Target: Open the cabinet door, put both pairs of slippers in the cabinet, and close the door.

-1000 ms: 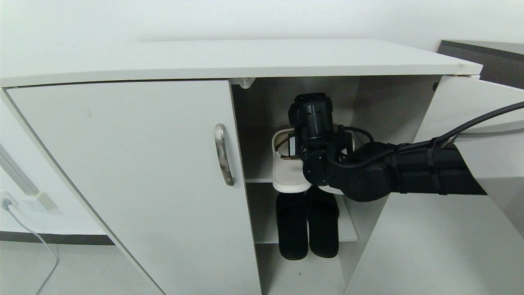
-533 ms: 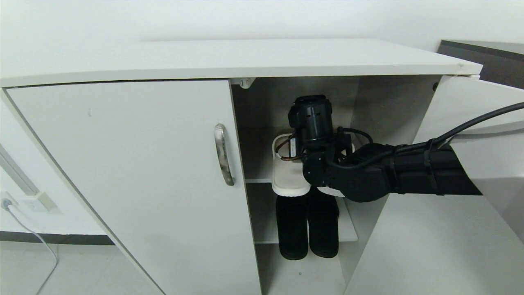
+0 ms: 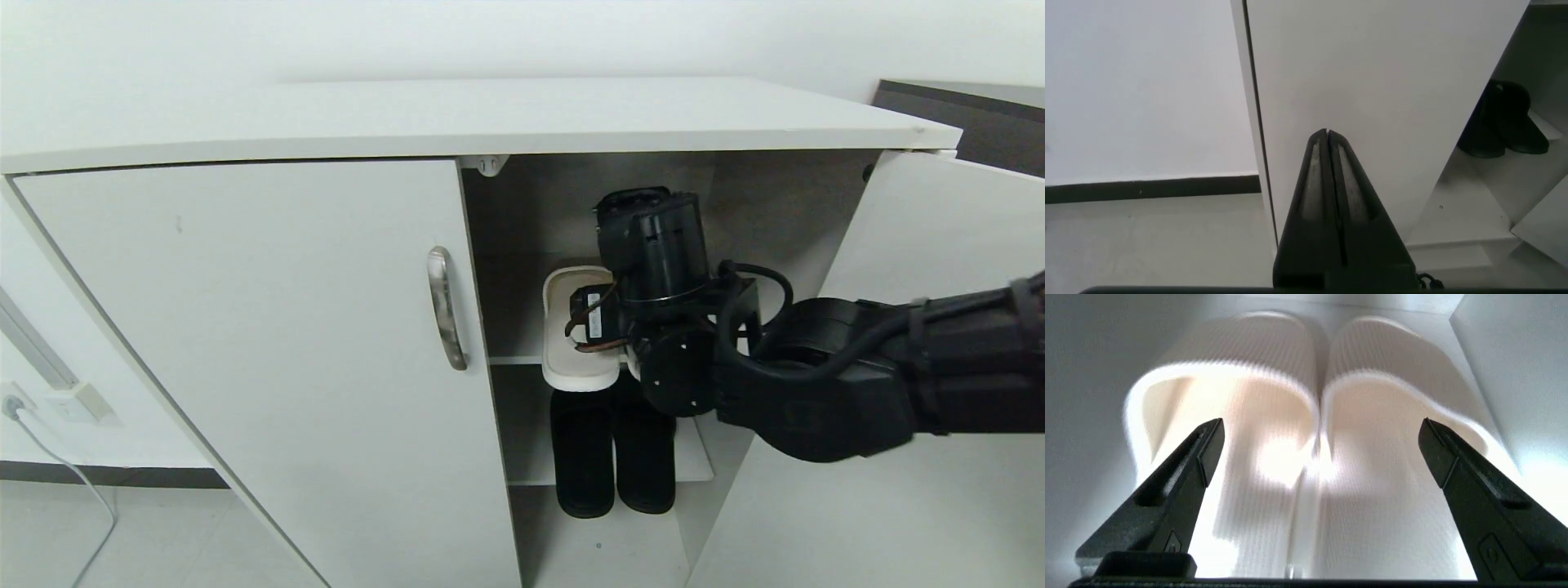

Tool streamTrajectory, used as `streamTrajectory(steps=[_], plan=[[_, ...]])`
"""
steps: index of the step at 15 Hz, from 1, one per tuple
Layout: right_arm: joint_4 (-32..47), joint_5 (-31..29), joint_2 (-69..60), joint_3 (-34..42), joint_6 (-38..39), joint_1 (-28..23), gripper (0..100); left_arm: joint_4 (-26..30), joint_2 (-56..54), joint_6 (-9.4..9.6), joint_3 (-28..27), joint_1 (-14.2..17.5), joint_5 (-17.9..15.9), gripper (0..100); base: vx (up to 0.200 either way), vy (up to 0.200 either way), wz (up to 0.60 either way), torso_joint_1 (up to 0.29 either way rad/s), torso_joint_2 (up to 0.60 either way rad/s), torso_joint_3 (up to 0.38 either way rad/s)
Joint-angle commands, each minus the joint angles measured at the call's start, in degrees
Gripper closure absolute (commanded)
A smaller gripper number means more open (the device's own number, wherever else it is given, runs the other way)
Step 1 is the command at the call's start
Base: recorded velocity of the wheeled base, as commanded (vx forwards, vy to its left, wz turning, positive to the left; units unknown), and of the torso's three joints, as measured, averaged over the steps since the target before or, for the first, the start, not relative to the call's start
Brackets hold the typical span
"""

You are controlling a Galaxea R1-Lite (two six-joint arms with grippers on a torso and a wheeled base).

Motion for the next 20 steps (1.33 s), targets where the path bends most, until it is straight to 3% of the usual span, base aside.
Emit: streamTrajectory(steps=[1,6,7,12,20], plan=[[-0.12,0.26,-8.09,6.40,0.41,3.49,0,0.00,0.07,-0.01,0.01,0.00,-0.01,100,0.000,0.000,0.00,0.000,0.00,0.000],[-0.21,3.87,-15.04,17.21,5.33,6.22,0,0.00,0.07,-0.01,0.01,0.00,-0.01,100,0.000,0.000,0.00,0.000,0.00,0.000],[-0.30,4.92,-15.65,19.06,6.38,6.22,100,0.00,0.07,-0.01,0.01,0.00,-0.01,100,0.000,0.000,0.00,0.000,0.00,0.000],[-6.54,7.12,-15.65,25.30,6.82,6.22,100,0.00,0.07,-0.01,0.01,0.00,-0.01,100,0.000,0.000,0.00,0.000,0.00,0.000],[-6.63,7.12,-15.56,25.83,6.74,6.30,100,0.00,0.07,-0.01,0.01,0.00,-0.01,100,-0.025,0.000,0.00,0.000,0.00,0.001]])
